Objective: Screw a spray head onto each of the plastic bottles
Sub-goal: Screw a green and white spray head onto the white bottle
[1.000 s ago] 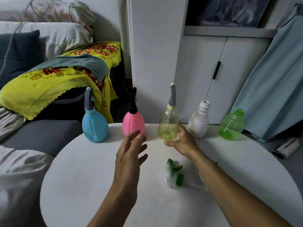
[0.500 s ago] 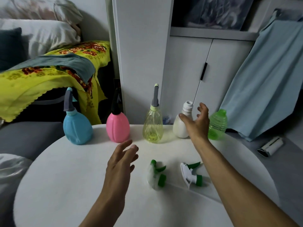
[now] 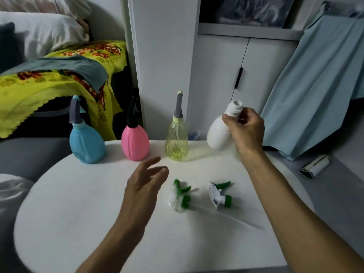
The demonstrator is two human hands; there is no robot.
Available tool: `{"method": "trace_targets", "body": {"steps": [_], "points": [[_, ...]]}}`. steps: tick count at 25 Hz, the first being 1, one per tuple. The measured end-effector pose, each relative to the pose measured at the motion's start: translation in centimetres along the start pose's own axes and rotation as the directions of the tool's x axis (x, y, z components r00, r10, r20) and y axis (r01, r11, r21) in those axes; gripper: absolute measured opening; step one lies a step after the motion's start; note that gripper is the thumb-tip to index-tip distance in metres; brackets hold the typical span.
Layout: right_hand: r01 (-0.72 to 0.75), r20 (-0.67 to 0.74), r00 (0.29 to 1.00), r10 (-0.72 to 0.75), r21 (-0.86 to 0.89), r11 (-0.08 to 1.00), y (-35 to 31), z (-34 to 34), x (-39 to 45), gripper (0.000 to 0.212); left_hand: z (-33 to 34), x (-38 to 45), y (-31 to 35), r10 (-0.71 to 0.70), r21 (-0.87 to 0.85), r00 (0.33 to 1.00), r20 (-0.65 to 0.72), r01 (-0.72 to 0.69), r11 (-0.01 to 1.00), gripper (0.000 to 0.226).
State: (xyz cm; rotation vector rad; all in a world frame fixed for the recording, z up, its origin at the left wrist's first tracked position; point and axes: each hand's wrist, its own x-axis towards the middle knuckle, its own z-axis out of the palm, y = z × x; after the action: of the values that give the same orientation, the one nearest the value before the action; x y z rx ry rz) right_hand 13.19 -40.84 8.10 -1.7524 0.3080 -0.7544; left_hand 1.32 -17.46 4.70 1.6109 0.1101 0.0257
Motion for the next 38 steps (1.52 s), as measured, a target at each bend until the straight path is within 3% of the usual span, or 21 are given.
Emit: {"method": "trace_targets", "body": {"steps": [3,6,8,10,12,15,19,21,24,26,28,29,30,31,32,34,38], "points": [[0.025,0.304,0.950,-0.067,0.138,0.990,-3.9,-2.9,-5.4,0.022,-0.6,-1.2,0.7,0.187,0.183,0.980,0.072,-0.198,0.963,0.057],[-0.079,0.646,0.757,-0.101,0.244,0.967,-5.2,-3.5,-12.2,0.034,-1.6,-2.7,1.4,0.312,0.271,0.909,0.278,-0.386,0.882,0.090],[-0.073,0.749,0.646,-0.144,0.249,0.966,-5.3,-3.1,-15.3,0.037,-2.0,-3.4,1.0,0.335,0.297,0.887,0.320,-0.429,0.853,0.080],[0.017,0.805,0.577,-0.140,0.160,0.987,-4.7,-3.0,-16.2,0.045,-2.5,-3.7,0.3,0.341,0.429,0.911,0.233,-0.411,0.804,0.061],[0.235,0.806,0.590,-0.055,-0.106,0.966,-3.1,-3.1,-15.5,0.056,-3.3,-3.7,-0.4,0.345,0.578,0.931,0.122,-0.349,0.738,0.056],[0.533,0.763,0.642,0.074,-0.513,0.673,-0.2,-2.2,-15.3,0.043,-4.3,-3.0,-0.8,0.334,0.638,0.941,0.053,-0.289,0.713,0.055],[0.670,0.726,0.680,0.103,-0.672,0.316,3.1,0.9,-18.0,0.035,-4.3,-2.2,-1.1,0.375,0.698,0.926,0.035,-0.291,0.654,0.051],[0.663,0.703,0.709,0.064,-0.694,0.279,3.7,1.5,-18.4,0.031,-4.5,-1.7,-1.2,0.400,0.740,0.915,0.048,-0.302,0.601,0.050],[0.598,0.649,0.751,0.117,-0.745,0.295,4.0,1.6,-18.0,0.025,-5.2,-1.4,-1.3,0.422,0.779,0.905,0.049,-0.299,0.551,0.051],[0.537,0.623,0.775,0.110,-0.740,0.406,3.3,1.4,-17.4,0.021,-5.7,-1.3,-1.2,0.438,0.784,0.898,0.035,-0.296,0.545,0.051],[0.386,0.537,0.843,0.032,-0.646,0.659,1.5,0.8,-16.1,0.021,-6.2,-1.0,-1.1,0.464,0.791,0.886,0.028,-0.303,0.531,0.051],[0.250,0.462,0.887,0.023,-0.519,0.817,0.4,0.3,-15.0,0.019,-6.5,-0.9,-1.0,0.474,0.799,0.880,0.025,-0.302,0.520,0.051],[0.089,0.394,0.918,0.041,-0.306,0.948,-0.6,-0.3,-13.8,0.014,-6.8,-0.8,-1.0,0.477,0.805,0.879,0.021,-0.297,0.514,0.051],[-0.057,0.355,0.932,0.065,-0.034,0.998,-1.6,-1.1,-12.7,0.008,-7.0,-0.8,-0.9,0.472,0.809,0.881,0.018,-0.291,0.511,0.053],[-0.164,0.349,0.933,0.087,0.197,0.967,-2.5,-2.0,-11.8,0.007,-7.1,-0.9,-1.0,0.467,0.814,0.884,0.019,-0.284,0.507,0.054],[-0.258,0.377,0.922,0.082,0.444,0.858,-3.6,-3.3,-10.8,0.005,-7.0,-1.1,-1.2,0.460,0.830,0.888,0.022,-0.273,0.487,0.057],[-0.256,0.372,0.928,0.027,0.583,0.771,-4.5,-3.7,-11.0,0.017,-6.5,-1.2,-1.1,0.465,0.840,0.885,0.025,-0.271,0.470,0.056]]}}
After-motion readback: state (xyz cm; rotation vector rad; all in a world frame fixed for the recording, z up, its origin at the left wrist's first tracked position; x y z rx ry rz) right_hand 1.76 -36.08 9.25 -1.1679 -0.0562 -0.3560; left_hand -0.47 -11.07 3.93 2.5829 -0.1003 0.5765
